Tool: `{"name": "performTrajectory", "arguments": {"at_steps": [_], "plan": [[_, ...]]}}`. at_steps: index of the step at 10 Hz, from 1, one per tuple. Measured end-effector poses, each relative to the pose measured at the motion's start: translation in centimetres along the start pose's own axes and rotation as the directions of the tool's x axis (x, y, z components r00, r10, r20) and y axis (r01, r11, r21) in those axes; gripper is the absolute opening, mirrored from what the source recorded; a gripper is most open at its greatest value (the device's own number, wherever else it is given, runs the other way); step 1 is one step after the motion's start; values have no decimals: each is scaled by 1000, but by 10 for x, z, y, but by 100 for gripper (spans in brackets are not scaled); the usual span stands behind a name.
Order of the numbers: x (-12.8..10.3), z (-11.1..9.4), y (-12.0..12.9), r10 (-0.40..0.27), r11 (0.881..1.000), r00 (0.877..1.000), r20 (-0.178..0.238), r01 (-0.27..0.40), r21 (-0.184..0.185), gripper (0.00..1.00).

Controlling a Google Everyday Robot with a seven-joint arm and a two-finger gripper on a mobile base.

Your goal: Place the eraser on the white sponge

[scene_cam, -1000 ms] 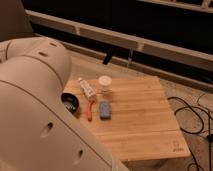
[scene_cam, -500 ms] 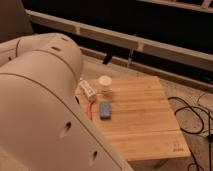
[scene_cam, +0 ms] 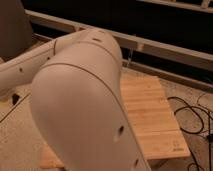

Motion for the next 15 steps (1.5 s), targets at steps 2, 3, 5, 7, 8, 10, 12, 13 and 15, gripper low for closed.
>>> {"name": "performTrajectory", "arguments": {"at_steps": [2,3,5,7,8,10,12,13,15], "plan": [[24,-8,6,17,1000,999,-33,-17,8,0],[38,-12,10,33,999,998,-47,-33,13,0],[71,-23,21,85,996,994,-75,-84,26,0],[99,-31,33,132,991,987,-94,-129,32,0],[122,-37,42,176,984,978,-109,-173,40,0],[131,-39,46,192,981,975,-115,-188,44,0],[130,-39,47,190,982,975,-114,-186,42,0],[130,-38,47,192,981,975,-115,-189,41,0],[120,-32,36,200,980,975,-97,-198,31,0]]}}
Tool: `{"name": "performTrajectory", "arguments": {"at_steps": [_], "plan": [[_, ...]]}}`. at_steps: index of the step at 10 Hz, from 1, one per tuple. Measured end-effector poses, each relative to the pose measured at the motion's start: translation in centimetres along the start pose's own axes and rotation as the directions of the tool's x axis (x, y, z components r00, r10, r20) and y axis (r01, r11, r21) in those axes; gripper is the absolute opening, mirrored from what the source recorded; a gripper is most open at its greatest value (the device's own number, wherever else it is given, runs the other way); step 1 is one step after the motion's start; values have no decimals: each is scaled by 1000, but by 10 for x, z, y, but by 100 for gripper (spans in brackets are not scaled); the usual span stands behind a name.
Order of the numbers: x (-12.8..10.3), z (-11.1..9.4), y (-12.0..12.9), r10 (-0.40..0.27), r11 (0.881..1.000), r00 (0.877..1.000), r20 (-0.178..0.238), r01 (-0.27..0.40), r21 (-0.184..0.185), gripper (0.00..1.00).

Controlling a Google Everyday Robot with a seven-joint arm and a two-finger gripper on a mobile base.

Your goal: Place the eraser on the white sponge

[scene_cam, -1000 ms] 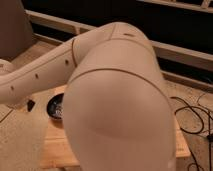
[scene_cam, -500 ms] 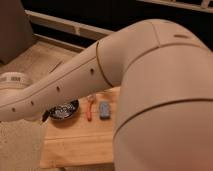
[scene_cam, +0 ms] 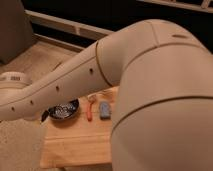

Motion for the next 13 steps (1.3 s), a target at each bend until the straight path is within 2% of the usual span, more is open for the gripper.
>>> {"name": "performTrajectory", "arguments": {"at_steps": [2,3,6,8,9,10,11,12,13], "plan": [[6,4,-29,44,999,999,1,-44,9,0],[19,4,-49,84,996,996,-1,-84,20,0],[59,-2,-80,169,984,986,-2,-169,48,0],[97,-5,-89,244,968,970,0,-243,65,0],[109,-5,-90,264,962,965,-2,-263,69,0],[133,-7,-89,301,951,954,-5,-300,75,0],[148,-8,-89,323,943,946,-6,-322,80,0],[166,-10,-88,353,932,936,-6,-351,85,0],[187,-12,-86,392,917,920,-6,-390,89,0]]}}
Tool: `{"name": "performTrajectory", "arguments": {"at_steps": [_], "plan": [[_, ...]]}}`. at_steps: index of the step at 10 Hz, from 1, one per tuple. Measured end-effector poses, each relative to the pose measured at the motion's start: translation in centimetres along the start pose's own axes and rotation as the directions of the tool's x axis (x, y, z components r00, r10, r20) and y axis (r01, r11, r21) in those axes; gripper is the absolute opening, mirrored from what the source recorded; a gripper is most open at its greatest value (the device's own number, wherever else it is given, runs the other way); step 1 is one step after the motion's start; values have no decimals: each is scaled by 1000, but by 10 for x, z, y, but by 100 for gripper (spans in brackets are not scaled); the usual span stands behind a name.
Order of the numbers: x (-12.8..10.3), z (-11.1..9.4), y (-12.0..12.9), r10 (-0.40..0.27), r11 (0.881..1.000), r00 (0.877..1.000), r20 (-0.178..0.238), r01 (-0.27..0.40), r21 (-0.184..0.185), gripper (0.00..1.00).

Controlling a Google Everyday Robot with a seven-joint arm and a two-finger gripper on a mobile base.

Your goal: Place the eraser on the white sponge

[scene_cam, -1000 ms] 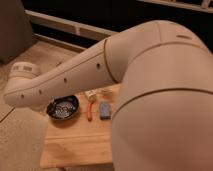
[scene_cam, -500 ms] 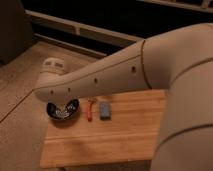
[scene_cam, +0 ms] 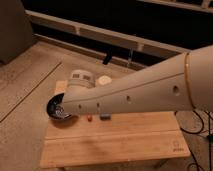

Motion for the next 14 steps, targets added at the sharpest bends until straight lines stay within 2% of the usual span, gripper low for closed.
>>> {"name": "performTrajectory", "arguments": {"at_steps": [1,2,7,9,10,11,12,13,14], "plan": [[13,-1,-6,31,1000,1000,-3,-31,5,0],[16,-1,-6,36,999,999,-4,-36,4,0],[12,1,-8,35,999,999,-7,-35,11,0],[11,5,-54,96,992,995,-38,-93,82,0],[19,6,-90,135,982,988,-71,-124,140,0],[24,5,-116,168,972,982,-91,-149,182,0],[28,6,-136,198,962,975,-101,-174,212,0],[30,9,-148,219,955,970,-103,-192,226,0],[31,20,-153,239,952,966,-98,-213,221,0]]}}
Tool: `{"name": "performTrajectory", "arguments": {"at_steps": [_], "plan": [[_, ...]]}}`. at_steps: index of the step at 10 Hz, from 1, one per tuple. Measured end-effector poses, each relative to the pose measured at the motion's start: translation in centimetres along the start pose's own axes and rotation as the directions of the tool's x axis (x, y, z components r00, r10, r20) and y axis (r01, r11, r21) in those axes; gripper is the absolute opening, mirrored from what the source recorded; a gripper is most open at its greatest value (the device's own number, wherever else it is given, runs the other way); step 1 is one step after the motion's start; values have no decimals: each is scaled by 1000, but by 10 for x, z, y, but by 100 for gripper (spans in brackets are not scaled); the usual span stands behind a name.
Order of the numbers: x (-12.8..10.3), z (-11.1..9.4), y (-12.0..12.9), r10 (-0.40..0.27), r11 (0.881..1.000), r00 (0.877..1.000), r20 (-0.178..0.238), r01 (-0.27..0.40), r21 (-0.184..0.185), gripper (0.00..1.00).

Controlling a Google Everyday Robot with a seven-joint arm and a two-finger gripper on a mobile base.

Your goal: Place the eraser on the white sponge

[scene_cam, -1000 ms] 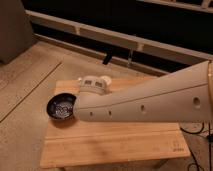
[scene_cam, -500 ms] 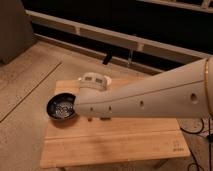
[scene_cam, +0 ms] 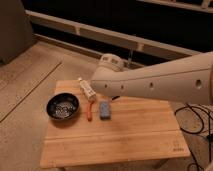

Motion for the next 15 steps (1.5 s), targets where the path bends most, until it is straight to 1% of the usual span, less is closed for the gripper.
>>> {"name": "performTrajectory", "arguments": {"at_steps": [2,3,5,6,8,10,15], "plan": [[-3,26,20,-4,999,1000,1,4,-46,0],[-4,41,33,-10,997,1000,5,10,-77,0],[-6,59,48,-22,994,1000,10,23,-111,0],[-5,68,48,-29,992,1000,9,30,-121,0],[-3,75,46,-25,991,1000,6,26,-130,0],[2,84,48,-26,989,1000,-1,26,-148,0],[13,108,48,-73,983,997,-27,67,-171,0]]}}
